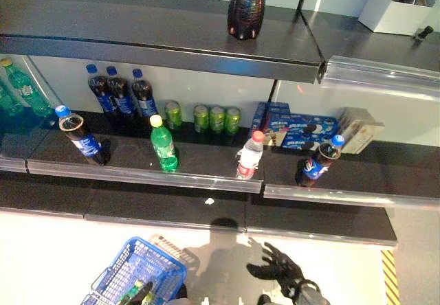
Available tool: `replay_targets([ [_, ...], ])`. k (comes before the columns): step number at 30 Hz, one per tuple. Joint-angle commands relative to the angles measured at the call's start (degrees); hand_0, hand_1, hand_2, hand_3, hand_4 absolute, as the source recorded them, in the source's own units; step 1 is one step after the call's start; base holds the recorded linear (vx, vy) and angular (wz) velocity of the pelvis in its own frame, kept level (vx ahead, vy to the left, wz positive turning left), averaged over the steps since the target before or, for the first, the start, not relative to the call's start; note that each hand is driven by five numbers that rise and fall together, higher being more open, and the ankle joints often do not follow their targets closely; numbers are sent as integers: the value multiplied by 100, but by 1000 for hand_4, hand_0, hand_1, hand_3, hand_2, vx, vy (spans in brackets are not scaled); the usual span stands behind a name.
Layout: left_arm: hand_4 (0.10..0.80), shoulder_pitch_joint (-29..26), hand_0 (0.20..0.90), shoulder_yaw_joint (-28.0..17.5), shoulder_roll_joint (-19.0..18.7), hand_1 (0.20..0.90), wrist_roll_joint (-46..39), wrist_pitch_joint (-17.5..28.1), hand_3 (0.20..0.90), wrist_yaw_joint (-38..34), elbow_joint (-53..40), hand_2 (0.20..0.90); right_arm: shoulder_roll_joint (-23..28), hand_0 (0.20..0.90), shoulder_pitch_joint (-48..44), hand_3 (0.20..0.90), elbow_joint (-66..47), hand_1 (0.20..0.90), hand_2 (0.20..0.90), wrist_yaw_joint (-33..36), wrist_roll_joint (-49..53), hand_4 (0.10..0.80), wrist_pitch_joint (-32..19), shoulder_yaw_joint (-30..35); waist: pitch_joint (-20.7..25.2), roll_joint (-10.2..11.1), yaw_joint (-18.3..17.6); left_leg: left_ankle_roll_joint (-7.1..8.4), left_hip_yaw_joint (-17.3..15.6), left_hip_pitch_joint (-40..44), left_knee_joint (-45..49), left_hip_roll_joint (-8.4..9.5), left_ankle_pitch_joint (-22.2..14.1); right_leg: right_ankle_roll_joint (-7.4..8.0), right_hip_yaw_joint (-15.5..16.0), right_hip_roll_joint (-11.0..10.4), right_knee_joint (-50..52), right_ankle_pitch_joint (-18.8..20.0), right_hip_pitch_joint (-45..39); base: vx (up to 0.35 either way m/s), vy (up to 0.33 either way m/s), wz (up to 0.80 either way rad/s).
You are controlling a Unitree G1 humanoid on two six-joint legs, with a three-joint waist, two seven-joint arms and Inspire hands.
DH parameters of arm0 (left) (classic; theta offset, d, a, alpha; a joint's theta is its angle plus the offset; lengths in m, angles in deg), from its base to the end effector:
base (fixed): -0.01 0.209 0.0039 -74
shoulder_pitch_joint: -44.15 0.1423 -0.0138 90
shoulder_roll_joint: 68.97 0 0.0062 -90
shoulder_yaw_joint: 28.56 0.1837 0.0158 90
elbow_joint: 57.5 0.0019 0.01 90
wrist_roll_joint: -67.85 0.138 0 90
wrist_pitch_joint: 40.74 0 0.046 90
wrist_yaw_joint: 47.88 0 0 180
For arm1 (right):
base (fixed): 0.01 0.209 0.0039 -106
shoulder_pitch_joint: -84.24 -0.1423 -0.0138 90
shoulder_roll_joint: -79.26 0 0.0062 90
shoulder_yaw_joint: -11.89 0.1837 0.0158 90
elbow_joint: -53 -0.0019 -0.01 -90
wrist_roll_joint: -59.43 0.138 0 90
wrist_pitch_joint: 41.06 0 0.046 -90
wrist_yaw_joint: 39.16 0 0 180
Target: Pick up the drink and place into the basket.
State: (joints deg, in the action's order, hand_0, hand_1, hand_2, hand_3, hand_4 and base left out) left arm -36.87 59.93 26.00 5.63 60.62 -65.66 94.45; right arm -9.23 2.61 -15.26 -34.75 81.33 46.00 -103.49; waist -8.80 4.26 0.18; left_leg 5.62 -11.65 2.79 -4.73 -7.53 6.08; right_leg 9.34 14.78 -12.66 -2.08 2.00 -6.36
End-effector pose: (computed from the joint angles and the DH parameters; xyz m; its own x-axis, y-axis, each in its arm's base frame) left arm 0.0427 0.2284 -0.1133 0.1205 0.4921 -0.8621 -0.9352 0.3475 0.0676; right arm 0.1294 -0.1576 -0.0538 0.8189 0.1631 -0.5502 -0.1607 0.9856 0.0531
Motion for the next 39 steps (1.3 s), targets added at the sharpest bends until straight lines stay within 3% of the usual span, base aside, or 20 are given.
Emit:
replay_targets([
  [1,100,-298,300,-27,-142,300,262,463,200,20,-613,300,761,900,-201,900,-1426,900,900,517,-518,800,-647,283,-15,-185,-91,189,-136,176,450,-603,-332,157,-246,-223,346,47,265,0,0,0],
  [8,100,-220,300,-127,58,300,208,595,200,173,-545,300,1271,900,-134,900,-2962,900,900,2071,-1472,800,-1402,1206,26,-149,-295,147,-337,268,476,-678,-458,173,-401,-157,393,-19,369,-20,-5,-12],
  [18,100,-88,300,-153,194,300,320,660,200,266,-599,300,1475,900,2,900,-3656,900,900,3290,-1675,800,-1649,2225,-19,-274,-378,148,-279,159,793,-622,-620,62,-457,-38,716,-239,503,-1,-9,-11],
  [23,100,-171,300,-28,152,300,300,643,200,179,-564,300,1457,900,-348,900,-3497,900,900,3693,-1496,800,-1544,2167,-193,-352,-308,169,-110,-131,1237,-590,-708,-14,-413,-44,1053,-349,700,-2,0,1],
  [31,100,-981,300,579,-20,300,-243,765,200,70,-679,300,1470,900,-2199,900,-2572,900,900,4362,-1099,800,-1515,1770,-1144,-468,-152,201,317,-1291,2260,-591,-860,-224,-373,-128,2008,-484,1727,-162,-3,5],
  [39,100,-1252,300,764,-82,300,-343,806,200,215,-945,300,1489,900,-3387,900,-2103,900,900,5159,-1388,800,-1309,1734,-1750,-635,2,122,594,-1865,2543,-364,-799,-336,-375,-205,2491,-497,2333,-55,15,9],
])
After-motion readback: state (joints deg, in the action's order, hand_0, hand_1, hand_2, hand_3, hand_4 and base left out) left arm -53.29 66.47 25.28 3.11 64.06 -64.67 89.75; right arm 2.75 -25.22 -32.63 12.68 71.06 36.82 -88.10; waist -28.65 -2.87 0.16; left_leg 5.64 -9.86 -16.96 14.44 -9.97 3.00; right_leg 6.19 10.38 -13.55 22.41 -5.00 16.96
